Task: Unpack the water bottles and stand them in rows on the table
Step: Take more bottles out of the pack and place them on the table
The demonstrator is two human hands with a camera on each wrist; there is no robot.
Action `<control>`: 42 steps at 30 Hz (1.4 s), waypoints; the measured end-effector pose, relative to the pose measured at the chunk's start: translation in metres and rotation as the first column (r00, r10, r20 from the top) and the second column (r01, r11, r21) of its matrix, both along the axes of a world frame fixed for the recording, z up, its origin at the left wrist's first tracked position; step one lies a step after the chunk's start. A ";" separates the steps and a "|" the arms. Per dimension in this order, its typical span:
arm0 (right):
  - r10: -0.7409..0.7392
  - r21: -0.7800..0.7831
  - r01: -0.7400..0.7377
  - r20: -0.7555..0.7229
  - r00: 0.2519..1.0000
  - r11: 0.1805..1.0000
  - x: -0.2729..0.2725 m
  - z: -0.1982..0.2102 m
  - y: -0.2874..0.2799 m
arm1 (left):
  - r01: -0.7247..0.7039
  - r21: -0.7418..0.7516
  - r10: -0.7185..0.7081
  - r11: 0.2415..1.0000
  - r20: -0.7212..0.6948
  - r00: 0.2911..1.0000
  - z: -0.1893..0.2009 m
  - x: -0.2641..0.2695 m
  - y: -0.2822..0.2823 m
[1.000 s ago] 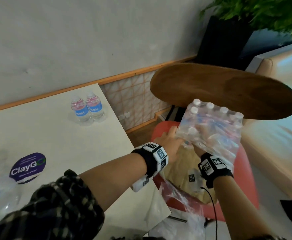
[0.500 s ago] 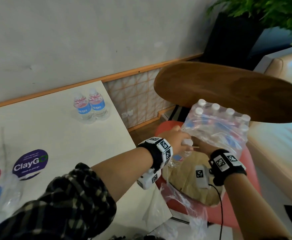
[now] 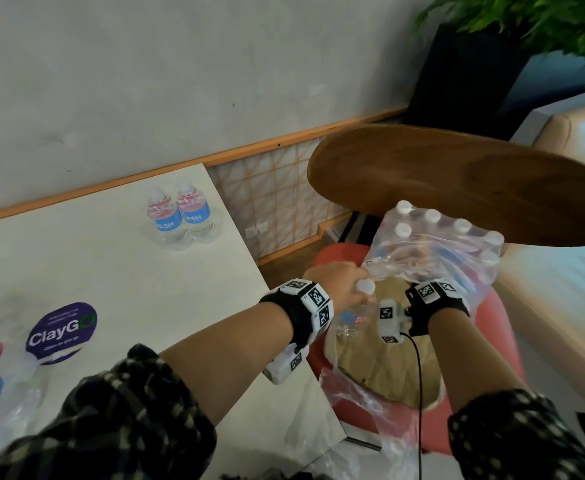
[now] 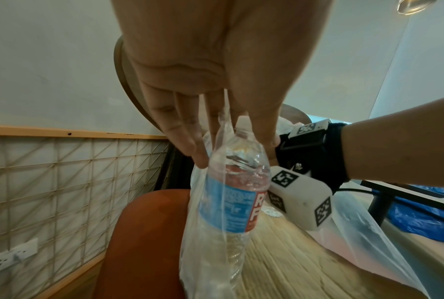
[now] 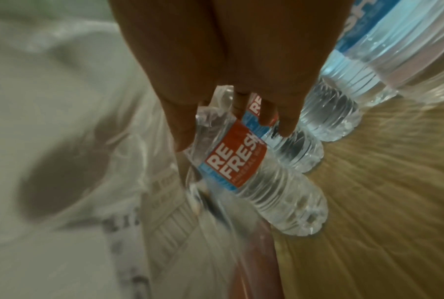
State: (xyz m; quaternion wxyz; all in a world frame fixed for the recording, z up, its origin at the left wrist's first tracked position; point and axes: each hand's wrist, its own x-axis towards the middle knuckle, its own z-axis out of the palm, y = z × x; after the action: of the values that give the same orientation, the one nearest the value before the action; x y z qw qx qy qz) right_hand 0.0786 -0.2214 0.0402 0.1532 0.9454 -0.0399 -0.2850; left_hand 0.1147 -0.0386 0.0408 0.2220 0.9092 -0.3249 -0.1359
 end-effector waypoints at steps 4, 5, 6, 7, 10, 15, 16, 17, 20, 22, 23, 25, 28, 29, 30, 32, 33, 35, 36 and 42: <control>0.011 -0.011 -0.011 0.015 1.000 1.000 -0.007 -0.004 -0.003 | 0.003 -0.006 -0.003 1.000 0.004 1.000 -0.001 -0.001 0.000; 0.011 0.007 -0.012 0.041 0.999 1.000 -0.010 -0.009 -0.004 | -0.001 -0.009 0.001 1.000 -0.003 1.000 -0.002 -0.001 0.000; -0.015 0.027 0.014 0.061 0.998 1.000 -0.015 -0.013 -0.003 | -0.008 -0.012 0.008 1.000 -0.012 1.000 -0.002 -0.001 0.002; -0.048 0.050 0.044 0.080 0.996 0.998 -0.020 -0.020 -0.002 | -0.013 -0.017 0.013 1.000 -0.017 1.000 -0.003 -0.002 0.003; -0.271 0.271 0.224 0.147 0.951 0.936 -0.042 -0.035 0.001 | -0.010 -0.025 0.009 1.000 -0.026 1.000 -0.007 -0.005 0.007; -0.774 0.663 0.569 0.025 0.632 0.486 -0.048 -0.042 0.023 | 0.001 -0.083 0.003 0.997 0.043 0.999 -0.013 -0.018 0.016; -0.848 0.741 0.579 -0.025 0.529 0.340 -0.050 -0.041 0.028 | 0.017 -0.103 -0.008 0.995 0.086 0.996 -0.012 -0.022 0.020; -0.894 0.806 0.566 -0.111 0.433 0.174 -0.052 -0.043 0.035 | 0.036 -0.124 -0.020 0.992 0.124 0.992 -0.012 -0.026 0.025; -0.895 0.891 0.452 -0.176 0.410 0.032 -0.059 -0.052 0.045 | 0.080 -0.172 -0.038 0.982 0.234 0.971 -0.011 -0.038 0.042; -0.933 0.938 0.343 -0.172 0.316 -0.057 -0.068 -0.052 0.053 | 0.065 -0.238 0.005 0.969 0.282 0.959 -0.010 -0.045 0.056; -0.947 0.956 0.292 -0.122 0.298 -0.031 -0.074 -0.054 0.055 | 0.045 -0.279 0.037 0.959 0.283 0.958 -0.007 -0.049 0.064; -0.951 0.981 0.191 -0.017 0.308 0.044 -0.091 -0.048 0.071 | 0.005 -0.334 0.085 0.943 0.255 0.963 0.003 -0.058 0.084; -0.929 0.982 0.109 0.107 0.354 0.154 -0.116 -0.046 0.095 | -0.075 -0.330 0.125 0.941 0.131 0.984 0.029 -0.068 0.125; -0.906 0.978 0.093 0.135 0.402 0.187 -0.122 -0.050 0.100 | -0.114 -0.295 0.142 0.949 0.075 0.987 0.037 -0.070 0.142; -0.899 0.986 0.053 0.124 0.421 0.160 -0.128 -0.045 0.114 | -0.149 -0.235 0.160 0.960 0.029 0.987 0.044 -0.070 0.159; -0.894 0.996 -0.034 0.088 0.439 0.081 -0.136 -0.027 0.151 | -0.189 -0.068 0.189 0.980 -0.007 0.982 0.054 -0.070 0.196; -0.878 0.996 -0.070 0.086 0.471 0.060 -0.141 -0.017 0.172 | -0.201 0.011 0.201 0.980 -0.004 0.980 0.056 -0.070 0.214; -0.818 0.994 -0.094 0.106 0.566 0.064 -0.146 -0.009 0.212 | -0.224 0.110 0.226 0.968 -0.006 0.974 0.053 -0.070 0.252; -0.779 0.993 -0.088 0.116 0.616 0.078 -0.146 -0.013 0.228 | -0.230 0.147 0.236 0.962 -0.023 0.971 0.049 -0.071 0.269; -0.464 0.981 -0.055 0.136 0.875 0.184 -0.141 -0.037 0.346 | -0.251 0.385 0.287 0.888 -0.039 0.957 0.021 -0.081 0.357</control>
State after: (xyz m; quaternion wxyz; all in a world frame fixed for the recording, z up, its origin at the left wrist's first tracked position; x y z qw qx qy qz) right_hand -0.0629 0.1241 0.0033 -0.5237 0.8497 -0.0142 -0.0605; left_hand 0.0342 0.3180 0.0620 0.0754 0.9635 -0.1527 -0.2066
